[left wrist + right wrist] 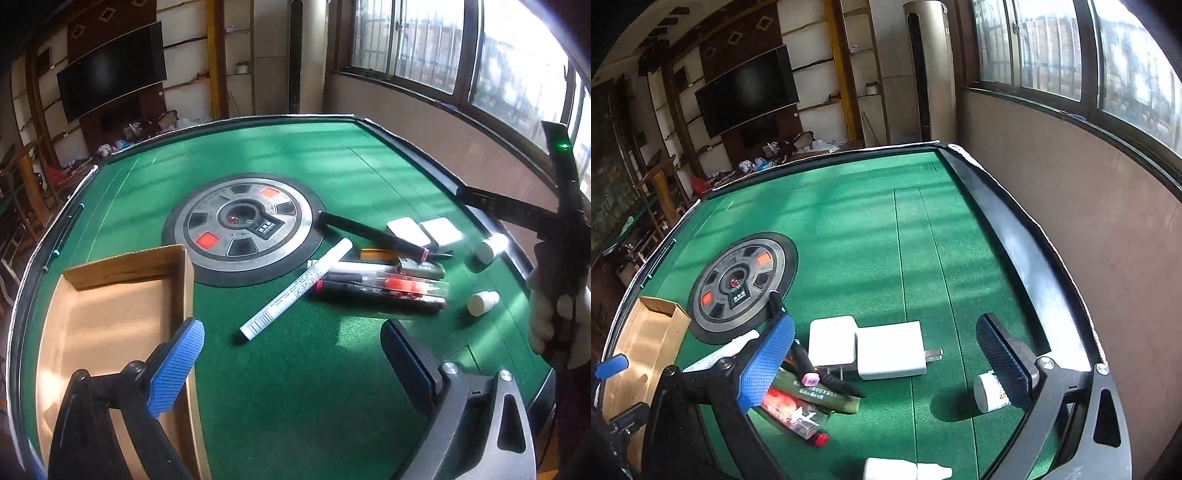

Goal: Organize rigid objects
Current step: 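Move the left tool to the white paint marker and close on it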

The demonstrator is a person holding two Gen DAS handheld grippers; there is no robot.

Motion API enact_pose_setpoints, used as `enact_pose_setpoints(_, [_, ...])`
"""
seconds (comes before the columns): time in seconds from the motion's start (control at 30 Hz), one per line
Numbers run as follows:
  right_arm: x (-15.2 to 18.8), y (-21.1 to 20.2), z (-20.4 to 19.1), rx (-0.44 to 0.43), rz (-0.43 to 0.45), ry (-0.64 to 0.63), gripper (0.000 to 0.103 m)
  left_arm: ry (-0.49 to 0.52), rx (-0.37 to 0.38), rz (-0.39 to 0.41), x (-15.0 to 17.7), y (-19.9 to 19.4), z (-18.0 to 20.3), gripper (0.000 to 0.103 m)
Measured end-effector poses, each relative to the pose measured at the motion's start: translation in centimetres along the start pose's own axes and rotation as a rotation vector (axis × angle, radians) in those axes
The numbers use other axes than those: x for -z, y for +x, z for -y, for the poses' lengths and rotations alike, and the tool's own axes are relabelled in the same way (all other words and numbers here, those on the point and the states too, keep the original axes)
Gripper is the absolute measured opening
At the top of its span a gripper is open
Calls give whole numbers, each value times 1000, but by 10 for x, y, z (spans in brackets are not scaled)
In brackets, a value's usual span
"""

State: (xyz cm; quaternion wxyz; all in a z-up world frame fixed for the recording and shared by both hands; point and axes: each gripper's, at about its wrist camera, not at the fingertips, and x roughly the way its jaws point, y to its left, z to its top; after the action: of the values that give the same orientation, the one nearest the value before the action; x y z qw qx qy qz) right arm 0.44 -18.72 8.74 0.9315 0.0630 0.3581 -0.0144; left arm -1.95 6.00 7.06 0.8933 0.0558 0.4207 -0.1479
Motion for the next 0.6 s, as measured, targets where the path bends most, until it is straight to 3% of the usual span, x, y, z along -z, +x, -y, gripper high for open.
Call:
enact_pose_setpoints(0.13, [11,1,19,-40,55,42,99,55,-36,-112,-3,49,4,97])
enact_pose_setpoints(0.2, [19,1,31,-53,79,84,99,66,-57,-156,-3,67,6,90])
enact_pose_setpoints(0.27, [23,9,40,-65,38,119,99,57,-53,-185,-3,78,6,81])
enact_pose_setpoints(0.33, [20,12,48,-99,24,161,99,21,-5,-196,-4,81,2,57])
enact_pose_setpoints(0.4, [20,13,53,-118,20,189,99,-3,10,-213,-5,78,-1,20])
enact_pose_setpoints(0.5, [22,13,58,-115,12,217,99,-36,43,-233,-2,70,-2,20])
enact_pose_setpoints(0.57, [23,14,58,-121,9,231,99,-37,21,-201,-5,64,-1,21])
enact_pose_setpoints(0.6, [23,14,58,-122,11,232,99,-33,7,-186,-7,63,0,29])
